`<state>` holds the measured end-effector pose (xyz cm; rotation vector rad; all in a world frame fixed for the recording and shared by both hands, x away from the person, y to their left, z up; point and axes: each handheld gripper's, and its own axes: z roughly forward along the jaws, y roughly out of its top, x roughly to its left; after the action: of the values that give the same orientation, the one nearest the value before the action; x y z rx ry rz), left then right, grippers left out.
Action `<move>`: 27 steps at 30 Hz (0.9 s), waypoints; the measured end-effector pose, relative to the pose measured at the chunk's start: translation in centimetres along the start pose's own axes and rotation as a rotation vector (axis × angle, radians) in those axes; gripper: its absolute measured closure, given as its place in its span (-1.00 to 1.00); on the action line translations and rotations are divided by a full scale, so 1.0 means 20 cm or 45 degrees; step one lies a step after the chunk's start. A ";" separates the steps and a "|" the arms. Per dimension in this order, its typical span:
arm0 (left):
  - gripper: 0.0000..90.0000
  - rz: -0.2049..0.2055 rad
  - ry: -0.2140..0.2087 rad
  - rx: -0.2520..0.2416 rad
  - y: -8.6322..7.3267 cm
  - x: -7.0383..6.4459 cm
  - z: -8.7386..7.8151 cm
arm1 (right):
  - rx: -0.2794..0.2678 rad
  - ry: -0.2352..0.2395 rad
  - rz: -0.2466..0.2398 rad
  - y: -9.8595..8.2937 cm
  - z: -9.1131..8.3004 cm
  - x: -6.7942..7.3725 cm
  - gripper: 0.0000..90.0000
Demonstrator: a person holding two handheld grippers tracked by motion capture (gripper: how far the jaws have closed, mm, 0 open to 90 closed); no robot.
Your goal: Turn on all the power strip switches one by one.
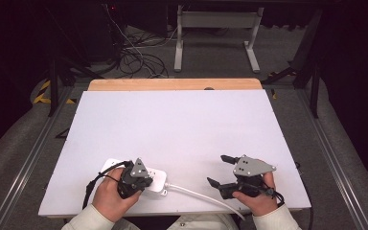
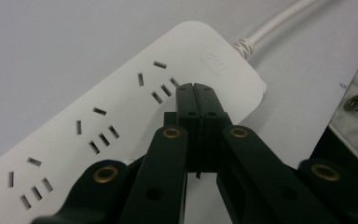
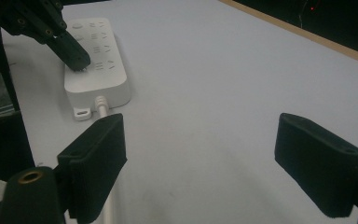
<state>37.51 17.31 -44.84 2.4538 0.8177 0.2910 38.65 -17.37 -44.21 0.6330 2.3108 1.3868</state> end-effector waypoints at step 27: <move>-0.46 -0.030 0.092 -0.674 -0.19 0.14 -0.36 | -0.030 -0.036 0.018 0.00 -0.03 -0.02 -0.64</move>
<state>35.25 24.73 -40.79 1.9465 0.6913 0.5177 38.65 -17.95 -44.00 0.6584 2.2695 1.4001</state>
